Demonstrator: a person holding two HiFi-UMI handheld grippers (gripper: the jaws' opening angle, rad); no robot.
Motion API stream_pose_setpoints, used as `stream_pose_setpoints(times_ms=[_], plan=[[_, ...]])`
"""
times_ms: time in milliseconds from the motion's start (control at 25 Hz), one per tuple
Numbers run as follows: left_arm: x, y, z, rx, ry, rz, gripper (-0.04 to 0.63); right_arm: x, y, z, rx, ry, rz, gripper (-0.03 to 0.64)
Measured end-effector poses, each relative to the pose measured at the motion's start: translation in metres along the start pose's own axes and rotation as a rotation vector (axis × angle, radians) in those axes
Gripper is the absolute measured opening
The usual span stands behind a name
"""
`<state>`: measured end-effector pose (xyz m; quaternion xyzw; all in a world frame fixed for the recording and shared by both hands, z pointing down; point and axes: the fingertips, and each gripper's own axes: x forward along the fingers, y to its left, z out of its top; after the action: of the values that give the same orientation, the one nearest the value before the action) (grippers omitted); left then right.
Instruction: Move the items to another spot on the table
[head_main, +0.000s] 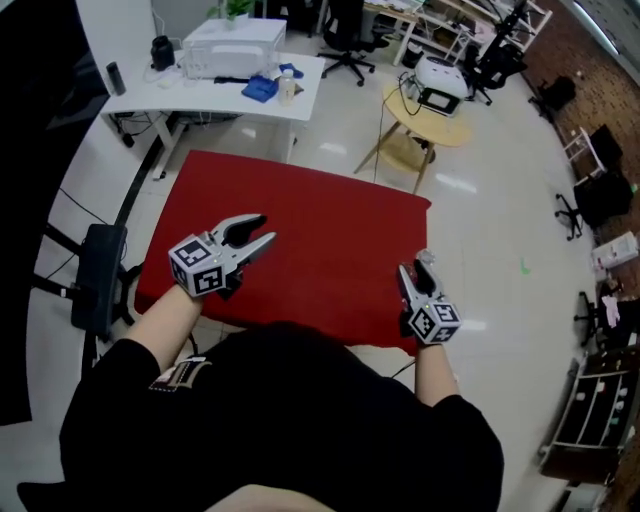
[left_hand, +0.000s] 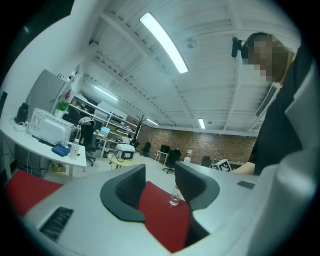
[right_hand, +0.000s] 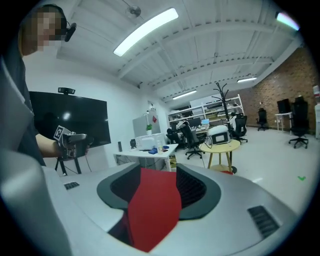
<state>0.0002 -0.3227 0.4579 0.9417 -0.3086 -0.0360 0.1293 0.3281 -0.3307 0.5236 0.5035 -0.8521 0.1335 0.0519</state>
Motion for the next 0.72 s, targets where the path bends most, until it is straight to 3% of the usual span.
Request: stream_pose_setpoints(times_ms=[400, 720], plan=[[0.043, 0.022, -0.039, -0.049, 0.127, -0.08, 0.17, -0.016, -0.092, -0.078, 0.017, 0.081, -0.343, 0.231], [0.14, -0.031, -0.092, 0.008, 0.261, -0.16, 0.17, 0.007, -0.155, -0.137, -0.02, 0.224, -0.353, 0.302]])
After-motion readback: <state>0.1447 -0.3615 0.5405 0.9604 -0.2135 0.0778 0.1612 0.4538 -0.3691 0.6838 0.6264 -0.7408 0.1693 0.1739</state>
